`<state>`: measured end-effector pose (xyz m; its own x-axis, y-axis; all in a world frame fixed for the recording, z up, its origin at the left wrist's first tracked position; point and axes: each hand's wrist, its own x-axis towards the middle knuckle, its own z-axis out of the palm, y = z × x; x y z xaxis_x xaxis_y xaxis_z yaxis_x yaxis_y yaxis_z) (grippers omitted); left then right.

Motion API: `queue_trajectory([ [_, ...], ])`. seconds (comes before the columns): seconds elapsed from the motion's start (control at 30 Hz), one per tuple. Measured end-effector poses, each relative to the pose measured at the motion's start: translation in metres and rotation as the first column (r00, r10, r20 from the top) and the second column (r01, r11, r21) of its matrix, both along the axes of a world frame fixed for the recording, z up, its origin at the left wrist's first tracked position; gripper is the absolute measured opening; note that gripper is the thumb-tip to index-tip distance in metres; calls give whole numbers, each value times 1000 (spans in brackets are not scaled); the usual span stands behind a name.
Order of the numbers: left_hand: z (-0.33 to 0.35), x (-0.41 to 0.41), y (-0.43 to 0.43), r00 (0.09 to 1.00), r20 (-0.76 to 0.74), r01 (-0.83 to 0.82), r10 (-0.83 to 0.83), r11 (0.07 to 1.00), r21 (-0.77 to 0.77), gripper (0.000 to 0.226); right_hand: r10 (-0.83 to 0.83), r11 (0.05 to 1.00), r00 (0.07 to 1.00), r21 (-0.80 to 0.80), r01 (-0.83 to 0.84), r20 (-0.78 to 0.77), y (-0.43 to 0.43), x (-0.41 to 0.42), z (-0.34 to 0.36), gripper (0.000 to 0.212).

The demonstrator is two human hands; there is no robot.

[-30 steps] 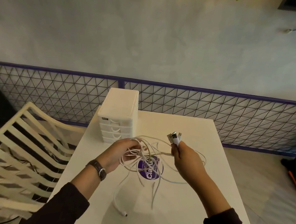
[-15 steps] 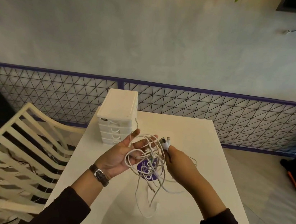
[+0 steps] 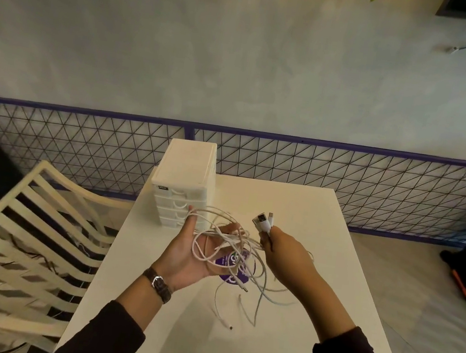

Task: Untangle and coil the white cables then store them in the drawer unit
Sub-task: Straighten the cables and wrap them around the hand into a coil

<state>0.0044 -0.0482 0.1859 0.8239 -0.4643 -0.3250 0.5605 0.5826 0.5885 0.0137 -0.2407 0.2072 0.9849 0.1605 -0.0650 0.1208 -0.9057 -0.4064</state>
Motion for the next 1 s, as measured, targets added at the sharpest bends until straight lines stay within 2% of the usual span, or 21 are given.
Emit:
queue_trajectory([
  [0.13,0,-4,0,998,42,43,-43,999,2,90,40,998,998,43,-38,-46,2,-5,-6,26],
  [0.27,2,-1,1,994,93,-58,51,996,69,60,59,995,994,80,-52,-93,6,-8,-12,28],
  [0.33,2,2,1,994,70,-97,82,967,235,49,61,991,994,126,-48,-95,5,-9,-12,25],
  [0.37,1,4,2,992,95,-115,84,910,398,42,50,989,995,145,-36,-90,3,-9,-11,23],
  [0.4,4,4,2,989,142,-120,46,809,576,31,32,988,996,155,-20,-80,1,-9,-9,23],
  [0.43,5,4,3,982,186,-121,-18,696,708,23,14,987,997,158,-3,-70,-1,-8,-8,25],
  [0.47,4,5,6,971,225,-130,-76,625,770,25,2,986,998,164,8,-61,-3,-8,-7,26],
  [0.5,4,7,9,958,257,-122,-124,637,761,34,2,982,998,186,9,-59,-5,-7,-6,25],
  [0.53,4,8,13,945,286,-92,-157,714,695,41,12,975,998,222,2,-62,-5,-6,-6,23],
  [0.6,7,7,18,909,329,58,-256,859,508,45,51,956,995,291,-25,-83,-2,-4,-3,22],
  [0.63,10,7,18,885,345,141,-314,885,444,42,75,950,993,310,-44,-87,0,-4,-2,21],
  [0.7,19,6,16,840,354,255,-410,876,410,41,105,940,991,333,-72,-82,3,-4,0,21],
  [0.8,23,6,9,807,363,281,-465,844,457,46,100,924,993,376,-68,-66,4,-4,0,22],
  [0.87,23,7,7,784,406,142,-469,773,618,53,103,919,992,388,-68,-70,3,-5,0,23],
  [0.9,25,7,8,762,427,43,-487,696,717,62,105,918,991,390,-67,-77,1,-5,0,25],
  [0.97,26,12,21,746,430,-181,-508,467,866,94,88,917,993,397,-49,-82,-6,-5,1,26],
  [1.0,23,15,31,774,408,-236,-485,376,896,110,63,912,995,410,-25,-79,-10,-4,2,27],
])
